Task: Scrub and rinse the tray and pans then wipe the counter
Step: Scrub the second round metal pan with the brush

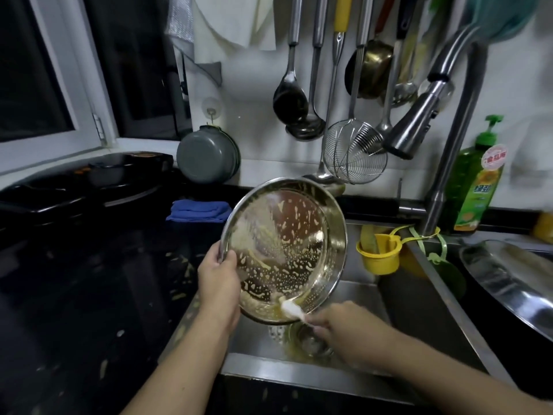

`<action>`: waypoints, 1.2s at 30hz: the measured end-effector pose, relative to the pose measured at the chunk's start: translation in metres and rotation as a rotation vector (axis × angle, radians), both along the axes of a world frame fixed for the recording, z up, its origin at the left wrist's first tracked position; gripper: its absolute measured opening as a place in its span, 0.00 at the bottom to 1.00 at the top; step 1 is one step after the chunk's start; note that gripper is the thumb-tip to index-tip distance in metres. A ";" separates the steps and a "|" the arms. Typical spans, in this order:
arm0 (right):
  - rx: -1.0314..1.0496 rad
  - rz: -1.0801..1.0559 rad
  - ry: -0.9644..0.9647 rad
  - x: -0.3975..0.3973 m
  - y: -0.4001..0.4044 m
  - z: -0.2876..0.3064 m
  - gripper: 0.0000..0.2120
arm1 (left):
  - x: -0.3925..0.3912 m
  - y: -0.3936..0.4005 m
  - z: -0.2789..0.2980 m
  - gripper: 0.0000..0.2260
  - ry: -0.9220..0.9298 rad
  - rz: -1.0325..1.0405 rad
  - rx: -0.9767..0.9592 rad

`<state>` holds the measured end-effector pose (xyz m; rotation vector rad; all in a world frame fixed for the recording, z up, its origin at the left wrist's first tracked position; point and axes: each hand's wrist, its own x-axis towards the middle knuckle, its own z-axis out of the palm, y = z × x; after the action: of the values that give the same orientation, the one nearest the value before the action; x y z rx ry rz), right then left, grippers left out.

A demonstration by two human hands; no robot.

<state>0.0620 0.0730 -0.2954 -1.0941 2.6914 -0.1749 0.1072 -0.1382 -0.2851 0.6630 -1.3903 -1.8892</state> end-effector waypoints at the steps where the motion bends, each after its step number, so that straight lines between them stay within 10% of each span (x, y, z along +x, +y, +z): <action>1: -0.026 0.019 -0.045 0.000 -0.001 -0.002 0.16 | 0.000 0.000 0.000 0.13 0.006 0.003 0.007; 10: 0.185 -0.219 0.690 -0.041 0.016 0.035 0.22 | 0.000 0.002 0.001 0.13 0.019 -0.008 0.053; 16: 0.085 0.057 -0.024 -0.023 0.006 0.002 0.17 | 0.005 0.001 0.001 0.11 -0.016 0.025 0.021; 26: 0.198 -0.183 0.804 -0.048 0.020 0.051 0.19 | 0.003 0.003 0.001 0.13 -0.029 0.009 -0.071; 33: 0.141 -0.067 0.110 -0.019 0.019 -0.013 0.14 | 0.011 0.008 0.007 0.17 -0.006 0.015 -0.118; 36: 0.223 -0.150 0.263 -0.036 0.018 0.009 0.14 | 0.010 0.008 0.007 0.17 -0.056 -0.006 -0.124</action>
<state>0.0258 0.0913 -0.2868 -0.9039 2.9348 0.2570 0.1175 -0.1299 -0.2783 0.6552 -1.5322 -1.7853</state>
